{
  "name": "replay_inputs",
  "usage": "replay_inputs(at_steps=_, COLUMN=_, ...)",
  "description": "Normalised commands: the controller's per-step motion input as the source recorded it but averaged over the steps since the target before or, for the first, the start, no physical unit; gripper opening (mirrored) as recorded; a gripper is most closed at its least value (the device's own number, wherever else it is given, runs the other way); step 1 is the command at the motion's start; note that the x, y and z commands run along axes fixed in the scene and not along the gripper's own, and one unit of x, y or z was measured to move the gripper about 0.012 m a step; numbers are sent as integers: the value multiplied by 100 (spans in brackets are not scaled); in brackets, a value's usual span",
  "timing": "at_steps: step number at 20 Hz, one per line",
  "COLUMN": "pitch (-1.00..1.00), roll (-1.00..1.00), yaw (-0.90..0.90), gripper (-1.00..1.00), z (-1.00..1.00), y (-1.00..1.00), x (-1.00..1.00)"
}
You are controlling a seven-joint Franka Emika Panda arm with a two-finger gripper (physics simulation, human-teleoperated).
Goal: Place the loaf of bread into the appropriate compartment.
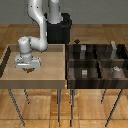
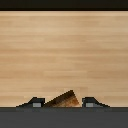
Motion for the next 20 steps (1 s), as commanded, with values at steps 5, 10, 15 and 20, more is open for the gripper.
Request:
replay_inputs(at_steps=5, pitch=0, roll=0, yaw=0, gripper=-100, z=60, y=0, x=0)
replay_inputs(at_steps=10, pitch=0, roll=0, yaw=0, gripper=-100, z=100, y=0, x=0)
replay_inputs(at_steps=15, pitch=0, roll=0, yaw=0, gripper=-100, z=20, y=20, x=0)
replay_inputs(at_steps=20, pitch=0, roll=0, yaw=0, gripper=-100, z=0, y=100, x=0)
